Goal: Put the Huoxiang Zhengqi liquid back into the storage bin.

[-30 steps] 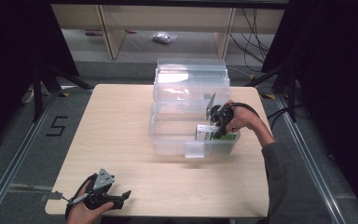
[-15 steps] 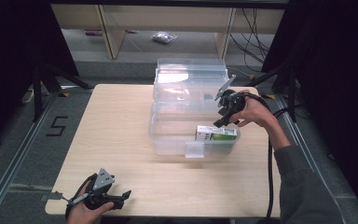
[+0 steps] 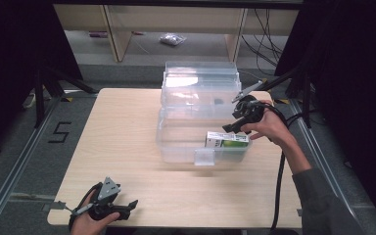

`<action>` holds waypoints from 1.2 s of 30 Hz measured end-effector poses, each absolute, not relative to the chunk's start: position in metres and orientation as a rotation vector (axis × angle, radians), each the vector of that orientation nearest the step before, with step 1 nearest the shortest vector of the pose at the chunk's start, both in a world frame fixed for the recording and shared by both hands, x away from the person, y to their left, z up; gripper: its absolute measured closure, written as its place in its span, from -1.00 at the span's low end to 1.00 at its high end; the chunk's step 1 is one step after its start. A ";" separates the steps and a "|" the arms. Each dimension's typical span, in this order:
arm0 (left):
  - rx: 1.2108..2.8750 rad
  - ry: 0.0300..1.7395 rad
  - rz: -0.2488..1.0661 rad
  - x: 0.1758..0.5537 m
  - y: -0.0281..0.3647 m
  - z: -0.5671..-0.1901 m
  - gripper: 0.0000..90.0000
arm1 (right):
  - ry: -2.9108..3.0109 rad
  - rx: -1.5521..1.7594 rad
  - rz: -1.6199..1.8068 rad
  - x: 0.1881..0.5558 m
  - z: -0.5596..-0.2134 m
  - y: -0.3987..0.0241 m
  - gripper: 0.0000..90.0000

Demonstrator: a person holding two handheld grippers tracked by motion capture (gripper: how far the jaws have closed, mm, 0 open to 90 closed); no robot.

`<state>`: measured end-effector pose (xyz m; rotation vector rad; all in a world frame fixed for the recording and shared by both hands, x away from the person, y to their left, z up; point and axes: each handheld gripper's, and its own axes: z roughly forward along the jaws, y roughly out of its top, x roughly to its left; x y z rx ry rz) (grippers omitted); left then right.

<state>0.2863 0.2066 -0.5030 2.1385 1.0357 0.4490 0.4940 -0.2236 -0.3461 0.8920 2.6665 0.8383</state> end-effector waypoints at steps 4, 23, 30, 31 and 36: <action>2.104 1.047 0.438 0.286 0.204 -0.505 -0.66 | 2.617 0.899 0.893 0.488 -0.349 -0.229 -0.46; 2.111 1.055 0.429 0.286 0.205 -0.504 -0.66 | 2.506 1.053 1.068 0.452 -0.366 -0.243 -0.52; 2.087 1.059 0.437 0.286 0.204 -0.504 -0.66 | 2.497 1.038 1.091 0.445 -0.367 -0.244 -0.51; 2.087 1.059 0.437 0.286 0.204 -0.504 -0.66 | 2.497 1.028 1.092 0.445 -0.368 -0.244 -0.51; 2.089 1.058 0.436 0.286 0.204 -0.504 -0.66 | 2.503 1.056 1.096 0.441 -0.369 -0.243 -0.52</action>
